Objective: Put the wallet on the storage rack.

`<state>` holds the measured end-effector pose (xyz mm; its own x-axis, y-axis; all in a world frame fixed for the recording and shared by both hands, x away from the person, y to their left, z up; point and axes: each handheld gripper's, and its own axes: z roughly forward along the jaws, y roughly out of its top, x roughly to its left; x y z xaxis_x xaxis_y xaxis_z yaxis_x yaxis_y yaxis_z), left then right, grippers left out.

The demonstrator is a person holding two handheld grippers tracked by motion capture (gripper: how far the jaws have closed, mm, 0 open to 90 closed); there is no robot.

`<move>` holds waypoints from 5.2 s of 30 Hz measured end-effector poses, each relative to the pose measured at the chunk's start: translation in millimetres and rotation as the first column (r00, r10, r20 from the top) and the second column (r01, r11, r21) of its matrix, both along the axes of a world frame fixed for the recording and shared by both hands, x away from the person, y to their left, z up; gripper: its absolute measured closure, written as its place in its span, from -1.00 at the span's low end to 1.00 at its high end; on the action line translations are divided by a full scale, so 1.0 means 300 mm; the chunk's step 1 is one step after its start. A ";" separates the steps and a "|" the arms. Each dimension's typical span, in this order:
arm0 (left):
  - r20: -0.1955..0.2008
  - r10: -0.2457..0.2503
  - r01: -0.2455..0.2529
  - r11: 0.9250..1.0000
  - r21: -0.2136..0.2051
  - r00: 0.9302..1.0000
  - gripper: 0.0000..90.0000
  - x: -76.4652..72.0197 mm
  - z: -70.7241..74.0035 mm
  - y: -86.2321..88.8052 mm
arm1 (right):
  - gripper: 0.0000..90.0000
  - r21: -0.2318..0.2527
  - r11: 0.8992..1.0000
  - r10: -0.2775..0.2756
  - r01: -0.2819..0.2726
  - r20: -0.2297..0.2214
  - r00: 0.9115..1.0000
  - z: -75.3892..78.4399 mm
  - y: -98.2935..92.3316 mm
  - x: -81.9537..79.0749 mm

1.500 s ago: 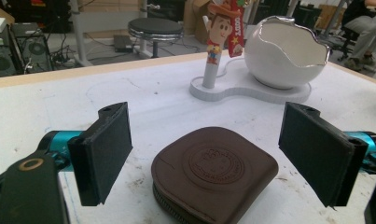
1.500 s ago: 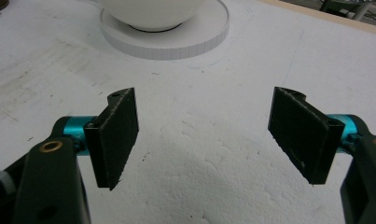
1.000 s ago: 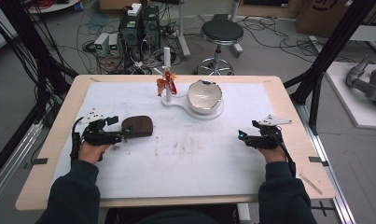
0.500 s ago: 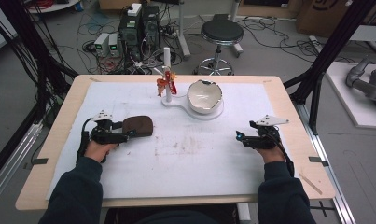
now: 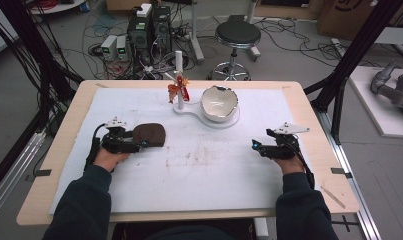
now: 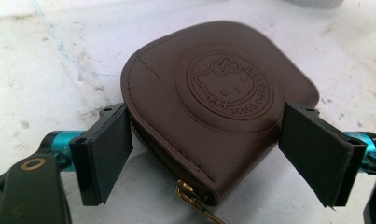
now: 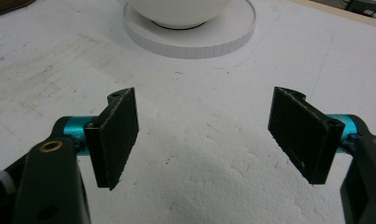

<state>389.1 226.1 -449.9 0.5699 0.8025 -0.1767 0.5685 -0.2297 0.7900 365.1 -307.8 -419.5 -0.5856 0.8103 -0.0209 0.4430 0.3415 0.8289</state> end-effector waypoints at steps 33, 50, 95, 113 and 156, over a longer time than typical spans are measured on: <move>-0.029 -0.093 0.088 0.985 -0.152 0.995 -0.31 0.104 0.039 -0.056 | -0.45 -0.010 1.000 0.008 -0.008 0.005 1.000 0.005 0.007 0.001; -0.165 -0.289 0.263 0.951 -0.163 0.943 -0.36 0.087 0.005 -0.176 | -0.45 0.008 0.999 0.038 -0.038 -0.015 0.999 0.002 0.019 0.000; 0.040 -0.273 0.275 0.959 -0.068 0.961 -0.01 -0.034 0.046 -0.233 | -0.08 0.047 0.842 0.539 -0.538 -0.115 0.834 -0.070 0.618 0.050; -0.013 -0.311 0.303 0.933 -0.192 0.950 0.21 -0.016 0.038 -0.194 | -0.16 0.015 0.841 0.539 -0.540 -0.085 0.838 -0.066 0.623 0.040; 0.177 -0.004 0.042 0.977 -0.211 0.984 -0.60 -0.027 0.112 0.020 | 0.49 0.256 0.845 0.488 -0.470 -0.005 0.873 0.082 0.418 0.114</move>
<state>381.0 232.2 -416.3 0.6246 0.7438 -0.2381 0.4140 -0.0568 0.9085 399.3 -182.4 -394.9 -0.8951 0.4036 0.1896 0.3327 0.3213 0.8866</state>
